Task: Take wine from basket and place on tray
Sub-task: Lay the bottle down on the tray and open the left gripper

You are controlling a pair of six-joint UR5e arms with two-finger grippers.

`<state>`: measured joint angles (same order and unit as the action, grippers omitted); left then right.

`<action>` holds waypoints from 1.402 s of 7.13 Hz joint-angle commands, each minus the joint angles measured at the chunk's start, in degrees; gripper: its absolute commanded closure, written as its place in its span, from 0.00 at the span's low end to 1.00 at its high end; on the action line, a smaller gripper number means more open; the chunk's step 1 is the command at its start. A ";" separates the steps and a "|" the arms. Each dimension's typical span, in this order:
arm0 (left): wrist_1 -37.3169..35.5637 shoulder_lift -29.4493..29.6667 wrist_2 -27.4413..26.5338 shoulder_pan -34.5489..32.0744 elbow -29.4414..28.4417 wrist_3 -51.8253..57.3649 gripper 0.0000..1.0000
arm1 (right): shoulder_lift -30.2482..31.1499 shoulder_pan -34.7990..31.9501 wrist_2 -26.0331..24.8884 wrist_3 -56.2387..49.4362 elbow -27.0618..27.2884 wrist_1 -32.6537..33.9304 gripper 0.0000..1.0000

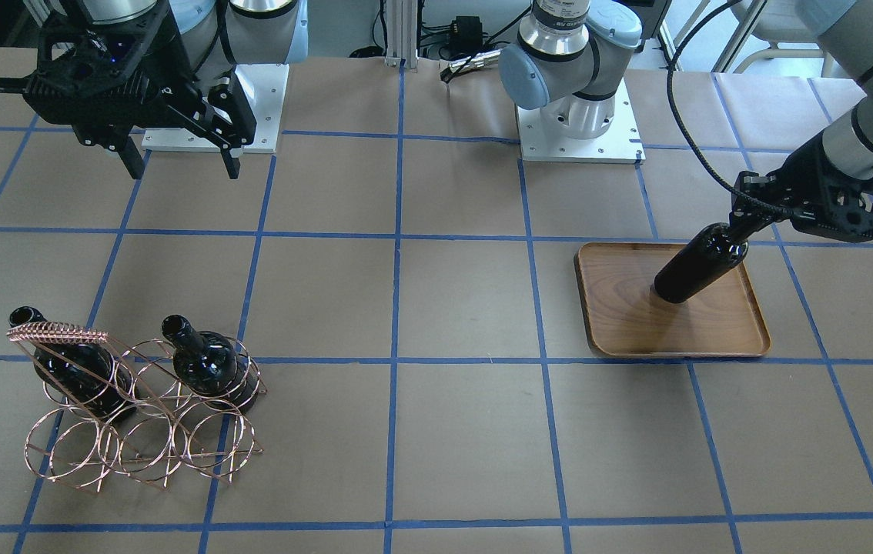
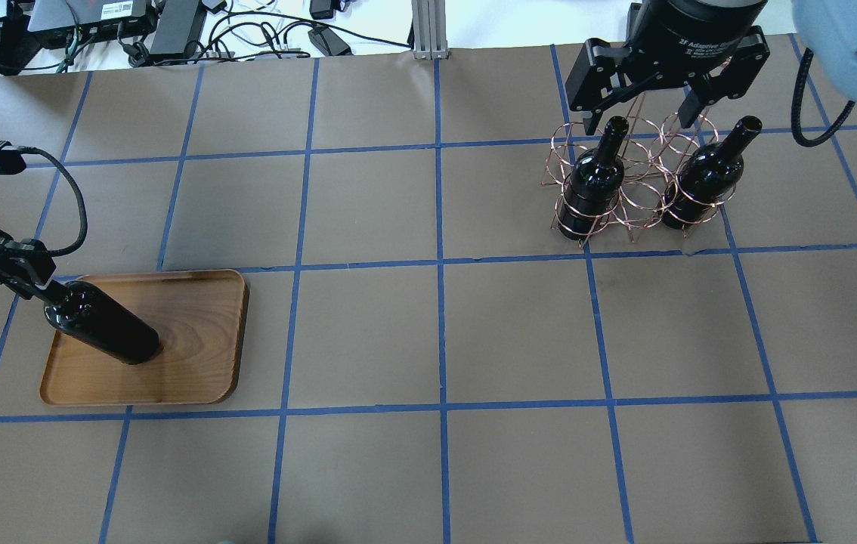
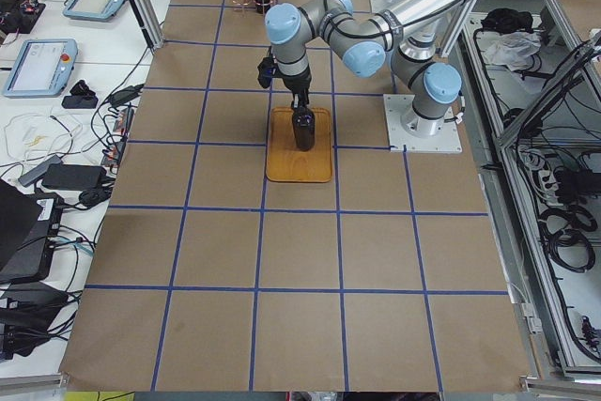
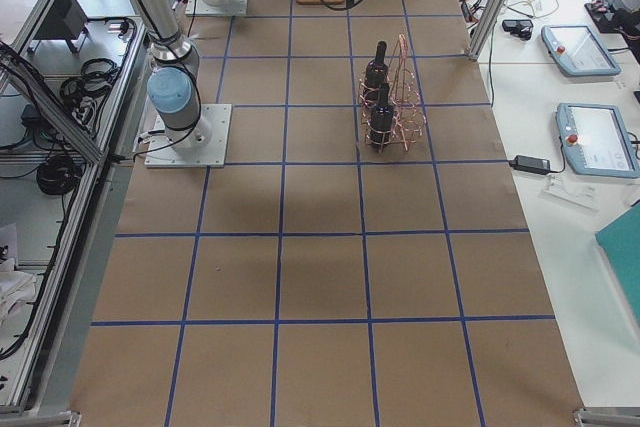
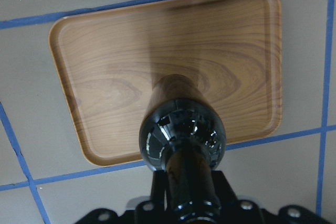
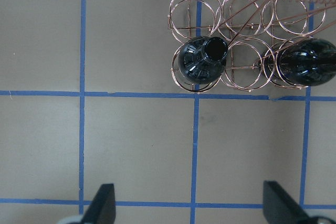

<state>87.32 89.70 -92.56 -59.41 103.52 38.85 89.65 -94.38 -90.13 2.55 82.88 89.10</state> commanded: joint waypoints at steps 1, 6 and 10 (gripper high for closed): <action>0.04 0.82 0.36 0.00 -0.08 -0.53 0.41 | 0.00 -0.02 0.04 0.00 0.00 -0.07 0.00; 10.64 -4.09 -0.17 -3.76 -7.79 -14.80 0.00 | 0.00 -0.02 0.04 0.00 0.00 0.02 0.00; 11.64 -8.57 -0.17 -18.34 -8.95 -31.78 0.00 | 0.00 -0.02 0.04 0.00 0.09 0.02 0.00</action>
<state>98.89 82.24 -92.86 -73.43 94.90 12.01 89.65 -94.40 -90.09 2.55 83.00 89.12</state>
